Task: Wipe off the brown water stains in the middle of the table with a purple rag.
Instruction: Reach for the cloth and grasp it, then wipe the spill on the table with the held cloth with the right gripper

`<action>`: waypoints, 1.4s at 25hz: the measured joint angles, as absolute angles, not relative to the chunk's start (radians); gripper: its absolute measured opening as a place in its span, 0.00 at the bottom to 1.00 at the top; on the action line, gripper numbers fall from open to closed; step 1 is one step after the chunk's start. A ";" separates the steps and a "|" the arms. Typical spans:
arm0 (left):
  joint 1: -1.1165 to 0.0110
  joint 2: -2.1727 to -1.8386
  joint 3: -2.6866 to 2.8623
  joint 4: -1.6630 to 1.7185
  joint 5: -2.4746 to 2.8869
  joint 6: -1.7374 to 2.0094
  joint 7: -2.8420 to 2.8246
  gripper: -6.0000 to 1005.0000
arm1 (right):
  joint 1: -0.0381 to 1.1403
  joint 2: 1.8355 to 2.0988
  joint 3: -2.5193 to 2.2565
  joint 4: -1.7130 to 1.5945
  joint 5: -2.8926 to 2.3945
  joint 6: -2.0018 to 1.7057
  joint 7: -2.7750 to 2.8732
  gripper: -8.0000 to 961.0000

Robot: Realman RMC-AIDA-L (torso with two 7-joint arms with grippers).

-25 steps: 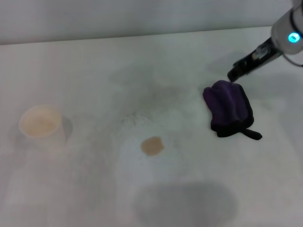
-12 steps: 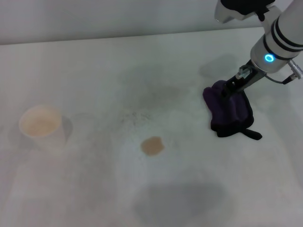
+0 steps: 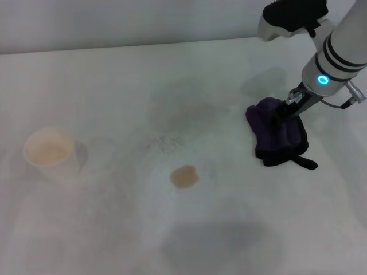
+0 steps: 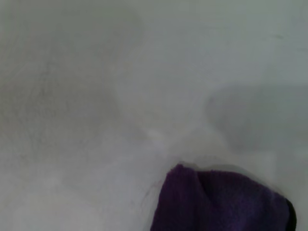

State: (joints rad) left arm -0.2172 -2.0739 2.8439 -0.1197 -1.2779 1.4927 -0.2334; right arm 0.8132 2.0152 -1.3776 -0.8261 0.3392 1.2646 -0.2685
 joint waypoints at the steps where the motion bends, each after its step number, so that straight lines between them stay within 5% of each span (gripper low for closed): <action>1: -0.218 -2.074 2.844 -0.120 -1.278 1.492 -0.233 0.83 | 0.816 2.015 -1.380 -0.819 0.339 1.260 -0.268 0.46; 8: -0.225 -2.073 2.844 -0.120 -1.282 1.489 -0.210 0.83 | 0.829 2.016 -1.427 -0.801 0.337 1.252 -0.266 0.45; 13: -0.230 -2.074 2.844 -0.120 -1.287 1.489 -0.207 0.83 | 0.839 2.017 -1.431 -0.796 0.336 1.256 -0.264 0.25; 18: -0.232 -2.074 2.844 -0.120 -1.287 1.488 -0.207 0.83 | 0.859 2.020 -1.470 -0.766 0.338 1.254 -0.264 0.20; 21: -0.233 -2.074 2.844 -0.120 -1.287 1.488 -0.207 0.83 | 0.869 2.022 -1.480 -0.748 0.341 1.252 -0.264 0.08; 35: -0.243 -2.072 2.844 -0.120 -1.288 1.486 -0.207 0.83 | 0.898 2.029 -1.612 -0.773 0.538 1.251 -0.297 0.07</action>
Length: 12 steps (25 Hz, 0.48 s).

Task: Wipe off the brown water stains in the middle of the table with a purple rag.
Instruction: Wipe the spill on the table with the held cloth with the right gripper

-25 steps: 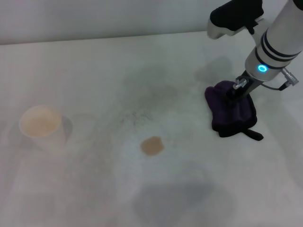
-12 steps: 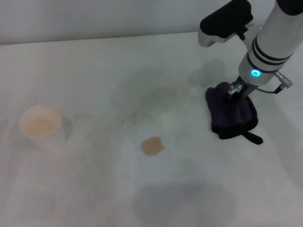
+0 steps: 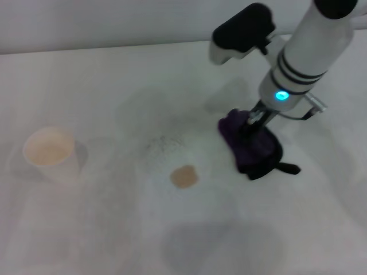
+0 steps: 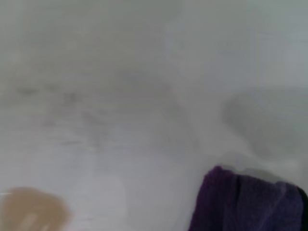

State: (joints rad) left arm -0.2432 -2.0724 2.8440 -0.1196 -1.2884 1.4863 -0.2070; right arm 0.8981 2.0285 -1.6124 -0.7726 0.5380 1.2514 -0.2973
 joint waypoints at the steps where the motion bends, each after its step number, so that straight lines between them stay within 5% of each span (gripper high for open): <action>1: -0.245 -2.072 2.844 -0.120 -1.289 1.486 -0.207 0.83 | 0.903 2.029 -1.641 -0.773 0.571 1.247 -0.298 0.07; 12: -0.274 -2.072 2.844 -0.121 -1.283 1.486 -0.207 0.83 | 0.944 2.028 -1.968 -0.820 0.951 1.192 -0.294 0.07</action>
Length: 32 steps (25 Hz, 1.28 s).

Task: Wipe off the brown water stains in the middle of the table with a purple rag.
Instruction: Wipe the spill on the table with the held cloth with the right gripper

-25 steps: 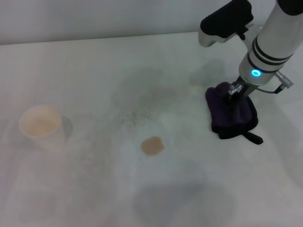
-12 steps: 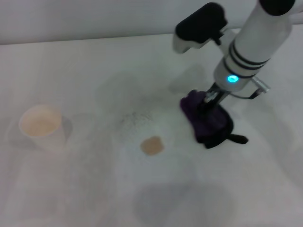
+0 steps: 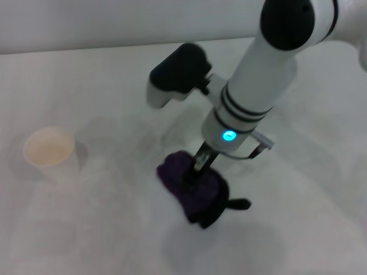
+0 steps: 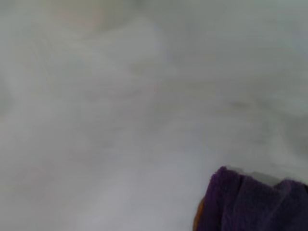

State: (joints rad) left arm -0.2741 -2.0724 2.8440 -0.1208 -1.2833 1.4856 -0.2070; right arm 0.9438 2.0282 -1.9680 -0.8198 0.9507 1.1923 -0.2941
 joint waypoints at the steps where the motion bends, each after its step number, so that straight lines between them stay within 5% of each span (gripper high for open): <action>1: -0.276 -2.072 2.844 -0.121 -1.283 1.485 -0.206 0.83 | 0.948 2.028 -1.997 -0.827 0.982 1.186 -0.296 0.07; 25: -0.275 -2.074 2.844 -0.121 -1.284 1.481 -0.172 0.83 | 1.017 2.024 -1.835 -0.760 0.607 1.193 -0.213 0.07; 32: -0.291 -2.074 2.844 -0.120 -1.283 1.455 -0.172 0.83 | 1.008 2.027 -1.886 -0.748 0.840 1.178 -0.318 0.07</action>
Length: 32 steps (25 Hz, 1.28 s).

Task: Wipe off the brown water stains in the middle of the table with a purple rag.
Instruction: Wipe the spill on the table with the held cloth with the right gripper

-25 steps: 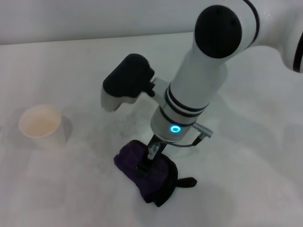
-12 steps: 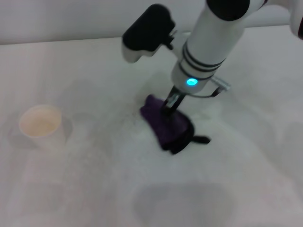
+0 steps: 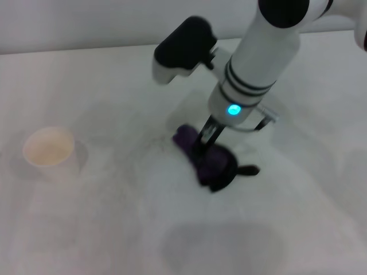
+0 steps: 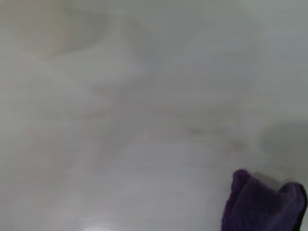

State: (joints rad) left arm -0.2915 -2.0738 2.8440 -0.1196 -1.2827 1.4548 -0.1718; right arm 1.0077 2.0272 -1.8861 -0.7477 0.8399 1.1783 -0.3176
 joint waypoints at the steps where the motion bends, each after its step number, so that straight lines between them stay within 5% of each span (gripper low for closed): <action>1: -0.295 -2.074 2.844 -0.119 -1.282 1.451 -0.172 0.83 | 1.009 2.028 -1.908 -0.748 0.889 1.178 -0.335 0.07; 16: -0.293 -2.076 2.846 -0.112 -1.278 1.445 -0.172 0.83 | 1.018 2.028 -2.065 -0.698 1.234 1.152 -0.474 0.07; 32: -0.278 -2.074 2.844 -0.120 -1.287 1.434 -0.172 0.83 | 0.900 2.012 -1.603 -0.726 0.628 1.267 -0.390 0.07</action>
